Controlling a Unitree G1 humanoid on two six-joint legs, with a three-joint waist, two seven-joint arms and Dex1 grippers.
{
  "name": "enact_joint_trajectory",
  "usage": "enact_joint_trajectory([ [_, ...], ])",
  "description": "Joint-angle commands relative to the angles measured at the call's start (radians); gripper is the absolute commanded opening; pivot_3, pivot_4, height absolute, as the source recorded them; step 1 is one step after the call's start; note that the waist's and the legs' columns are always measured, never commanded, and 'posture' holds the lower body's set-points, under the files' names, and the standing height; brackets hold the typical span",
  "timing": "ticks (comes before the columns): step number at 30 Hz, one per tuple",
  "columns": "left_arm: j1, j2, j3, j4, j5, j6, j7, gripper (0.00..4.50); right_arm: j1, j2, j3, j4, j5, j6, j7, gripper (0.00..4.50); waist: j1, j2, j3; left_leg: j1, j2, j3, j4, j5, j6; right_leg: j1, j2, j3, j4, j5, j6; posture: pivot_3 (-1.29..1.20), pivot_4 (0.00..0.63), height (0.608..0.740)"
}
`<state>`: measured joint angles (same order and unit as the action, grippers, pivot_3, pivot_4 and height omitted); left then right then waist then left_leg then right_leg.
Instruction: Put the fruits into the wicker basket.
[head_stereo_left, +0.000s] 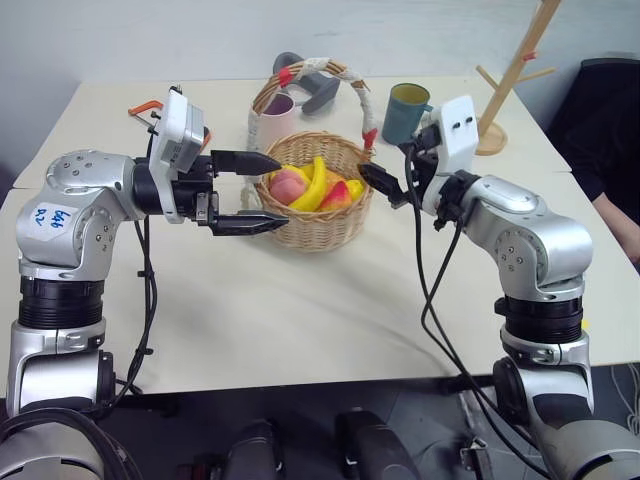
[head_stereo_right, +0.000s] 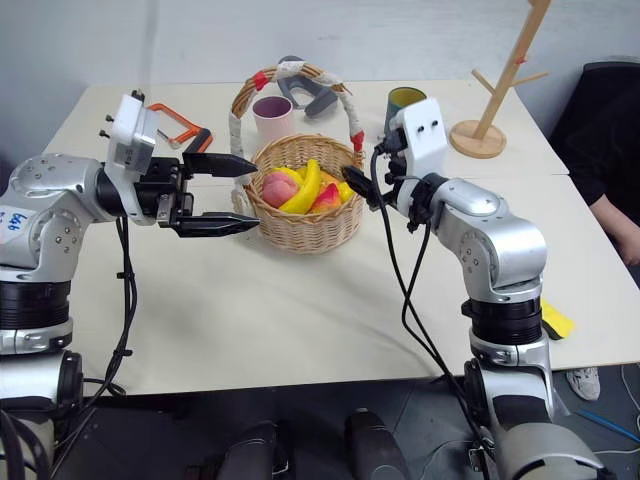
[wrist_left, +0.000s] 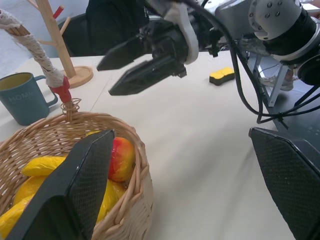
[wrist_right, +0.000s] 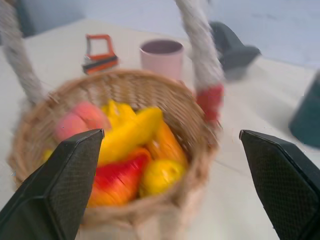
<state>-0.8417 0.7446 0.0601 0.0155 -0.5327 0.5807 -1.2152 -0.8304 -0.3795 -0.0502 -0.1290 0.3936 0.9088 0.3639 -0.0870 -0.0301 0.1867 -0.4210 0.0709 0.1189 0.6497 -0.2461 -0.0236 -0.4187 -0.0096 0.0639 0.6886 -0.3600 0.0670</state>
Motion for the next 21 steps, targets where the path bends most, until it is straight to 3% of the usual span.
enact_joint_trajectory([
  [1, -0.029, 0.005, 0.014, -0.012, -0.012, -0.013, -0.001, 4.5, -0.081, 0.038, 0.006, 0.09, -0.032, -0.099, -0.007, 4.49, -0.002, 0.0, 0.0, 0.0, 0.001, 0.0, 0.0, 0.0, -0.001, 0.0, 0.001, 0.0, 0.0, 0.0, 0.0, 0.0, 0.15, 0.74],
  [10, -0.065, -0.04, 0.019, -0.011, -0.017, -0.009, 0.047, 4.5, -0.271, 0.137, 0.037, 0.633, -0.157, -0.436, 0.02, 4.49, 0.001, 0.0, 0.0, 0.0, 0.0, 0.0, -0.001, 0.002, -0.002, -0.002, 0.0, 0.0, 0.001, -0.001, -0.001, 0.0, 0.15, 0.74],
  [13, -0.058, -0.044, 0.019, -0.021, -0.017, -0.008, 0.056, 4.5, -0.318, 0.156, 0.026, 0.772, -0.189, -0.558, 0.017, 3.91, 0.0, 0.0, 0.0, 0.0, 0.0, 0.0, -0.002, 0.002, -0.002, -0.002, 0.0, 0.0, 0.002, -0.001, -0.001, 0.0, 0.15, 0.74],
  [21, -0.04, -0.031, 0.034, -0.043, -0.028, 0.009, 0.069, 4.5, -0.358, 0.184, -0.007, 0.927, -0.208, -0.729, 0.007, 1.27, -0.003, 0.0, 0.0, 0.0, 0.001, 0.0, -0.002, 0.002, -0.003, -0.003, 0.0, 0.0, 0.002, -0.001, -0.001, 0.0, 0.15, 0.74],
])
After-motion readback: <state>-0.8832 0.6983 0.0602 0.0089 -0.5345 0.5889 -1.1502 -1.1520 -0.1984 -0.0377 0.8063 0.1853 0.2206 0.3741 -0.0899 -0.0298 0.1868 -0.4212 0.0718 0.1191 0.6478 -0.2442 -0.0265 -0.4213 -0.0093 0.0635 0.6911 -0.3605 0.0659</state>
